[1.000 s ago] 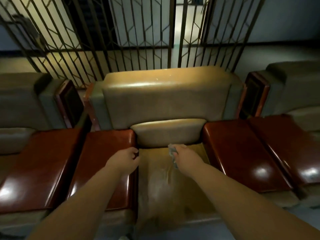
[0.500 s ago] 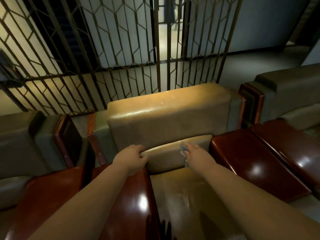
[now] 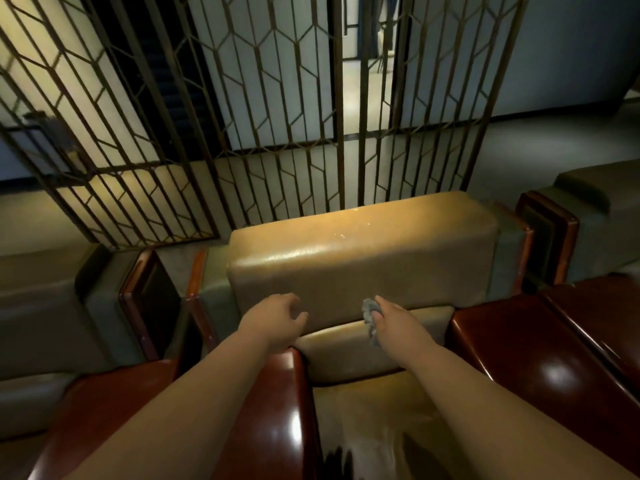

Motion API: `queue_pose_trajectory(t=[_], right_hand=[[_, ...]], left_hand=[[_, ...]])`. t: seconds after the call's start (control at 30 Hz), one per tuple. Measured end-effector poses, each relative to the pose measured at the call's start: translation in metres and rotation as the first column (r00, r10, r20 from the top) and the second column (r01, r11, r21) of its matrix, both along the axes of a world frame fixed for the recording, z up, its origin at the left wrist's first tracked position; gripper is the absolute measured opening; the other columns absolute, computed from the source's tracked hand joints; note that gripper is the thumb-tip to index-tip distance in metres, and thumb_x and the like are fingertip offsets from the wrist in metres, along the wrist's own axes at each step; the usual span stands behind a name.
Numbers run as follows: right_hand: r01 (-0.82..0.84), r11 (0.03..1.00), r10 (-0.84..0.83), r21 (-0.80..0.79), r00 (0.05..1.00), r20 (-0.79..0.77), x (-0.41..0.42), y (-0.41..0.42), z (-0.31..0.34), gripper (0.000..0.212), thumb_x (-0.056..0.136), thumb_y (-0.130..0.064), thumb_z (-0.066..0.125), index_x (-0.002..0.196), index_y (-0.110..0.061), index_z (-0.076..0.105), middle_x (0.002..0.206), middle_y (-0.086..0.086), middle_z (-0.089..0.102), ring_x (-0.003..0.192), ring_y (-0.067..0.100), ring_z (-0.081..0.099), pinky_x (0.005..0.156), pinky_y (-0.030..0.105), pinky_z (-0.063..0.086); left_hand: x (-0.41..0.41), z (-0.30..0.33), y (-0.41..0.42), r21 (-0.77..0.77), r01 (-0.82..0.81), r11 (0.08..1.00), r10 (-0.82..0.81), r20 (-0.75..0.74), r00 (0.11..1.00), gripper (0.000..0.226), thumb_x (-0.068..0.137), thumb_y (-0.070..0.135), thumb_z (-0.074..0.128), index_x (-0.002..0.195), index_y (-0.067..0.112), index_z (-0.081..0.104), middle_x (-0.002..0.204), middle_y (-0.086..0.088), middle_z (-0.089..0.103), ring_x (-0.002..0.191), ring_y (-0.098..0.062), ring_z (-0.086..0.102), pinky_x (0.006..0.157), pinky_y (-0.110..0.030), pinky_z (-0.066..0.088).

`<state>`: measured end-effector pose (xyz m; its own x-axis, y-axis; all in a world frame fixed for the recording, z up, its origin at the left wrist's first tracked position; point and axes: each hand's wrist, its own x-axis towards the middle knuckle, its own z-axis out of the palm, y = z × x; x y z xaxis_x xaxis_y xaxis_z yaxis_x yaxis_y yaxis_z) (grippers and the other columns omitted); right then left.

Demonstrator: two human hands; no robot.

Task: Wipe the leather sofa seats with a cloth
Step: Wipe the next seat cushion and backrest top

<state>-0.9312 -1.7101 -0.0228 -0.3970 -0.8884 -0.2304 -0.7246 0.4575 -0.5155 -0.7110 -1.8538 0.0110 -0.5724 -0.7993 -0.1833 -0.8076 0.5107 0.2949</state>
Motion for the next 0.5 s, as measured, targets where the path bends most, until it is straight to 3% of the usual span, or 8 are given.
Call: queue_pose_trajectory(t=[0.27,0.5], right_hand=[[-0.072,0.995,0.076,-0.065,0.996,0.053,-0.039,-0.071,0.003,0.048,0.113,-0.033,0.031,0.154,-0.012,0.043,0.151,0.015,0.052,0.136,0.031,0.051,0.110,0.034,0.039],[-0.090,0.987,0.103,-0.131,0.990,0.099,-0.034,-0.110,-0.009,0.043,0.112,-0.032,0.033,0.146,-0.016,0.052,0.140,0.016,0.062,0.127,0.032,0.057,0.101,0.035,0.043]], left_hand=[[-0.034,0.006,-0.035,0.034,-0.161,0.986,0.162,-0.050,0.985,0.055,0.101,0.051,0.056,0.145,0.019,0.058,0.141,-0.002,0.064,0.129,-0.023,0.059,0.108,-0.039,0.050],[-0.033,-0.006,-0.065,0.008,-0.208,0.978,0.208,-0.055,0.977,0.057,0.100,0.055,0.056,0.147,0.024,0.057,0.144,0.002,0.063,0.131,-0.019,0.059,0.108,-0.037,0.049]])
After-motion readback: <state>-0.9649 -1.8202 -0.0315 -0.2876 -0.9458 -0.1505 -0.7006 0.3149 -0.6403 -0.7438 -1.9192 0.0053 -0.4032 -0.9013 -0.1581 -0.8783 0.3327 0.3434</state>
